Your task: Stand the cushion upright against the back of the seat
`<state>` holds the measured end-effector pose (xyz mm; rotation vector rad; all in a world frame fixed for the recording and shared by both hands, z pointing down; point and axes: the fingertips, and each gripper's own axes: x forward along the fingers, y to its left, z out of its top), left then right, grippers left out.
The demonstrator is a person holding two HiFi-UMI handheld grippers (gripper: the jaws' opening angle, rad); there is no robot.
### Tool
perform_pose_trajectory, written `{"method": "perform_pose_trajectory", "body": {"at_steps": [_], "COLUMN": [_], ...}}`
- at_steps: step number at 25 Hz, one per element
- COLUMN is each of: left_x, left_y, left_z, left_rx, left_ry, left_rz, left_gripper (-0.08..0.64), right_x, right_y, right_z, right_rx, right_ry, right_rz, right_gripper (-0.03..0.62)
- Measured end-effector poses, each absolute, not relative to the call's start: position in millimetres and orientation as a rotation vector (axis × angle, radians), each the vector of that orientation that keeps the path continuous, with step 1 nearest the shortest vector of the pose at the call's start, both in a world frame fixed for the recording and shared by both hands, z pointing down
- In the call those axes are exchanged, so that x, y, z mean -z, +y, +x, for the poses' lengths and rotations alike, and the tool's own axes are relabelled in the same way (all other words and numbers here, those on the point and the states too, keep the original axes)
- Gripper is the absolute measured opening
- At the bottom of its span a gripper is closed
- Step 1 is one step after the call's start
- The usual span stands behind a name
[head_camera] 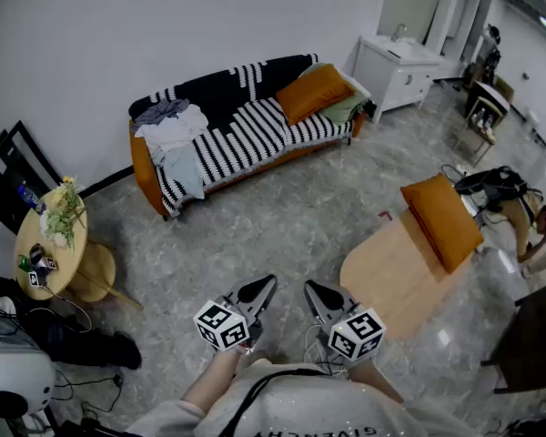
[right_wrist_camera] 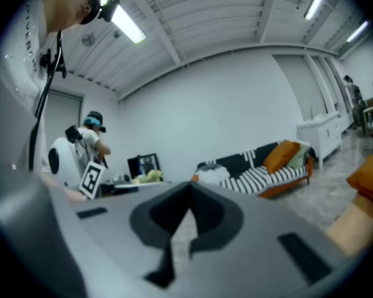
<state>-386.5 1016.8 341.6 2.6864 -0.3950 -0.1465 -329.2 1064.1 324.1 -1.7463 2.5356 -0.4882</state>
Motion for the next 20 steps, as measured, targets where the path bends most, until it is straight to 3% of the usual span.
{"method": "perform_pose_trajectory", "body": {"at_steps": [20], "left_x": [-330.5], "left_y": [1014.5], "left_z": [-390.1], "left_rx": [0.132], "left_ry": [-0.506], "left_rz": [2.745], "left_gripper": [0.025], "right_x": [-316.8], "right_y": [1062.6], "right_z": [-325.7], "right_rx": [0.419], "right_ry": [2.526], "right_rz": [-1.713], "right_gripper": [0.018]}}
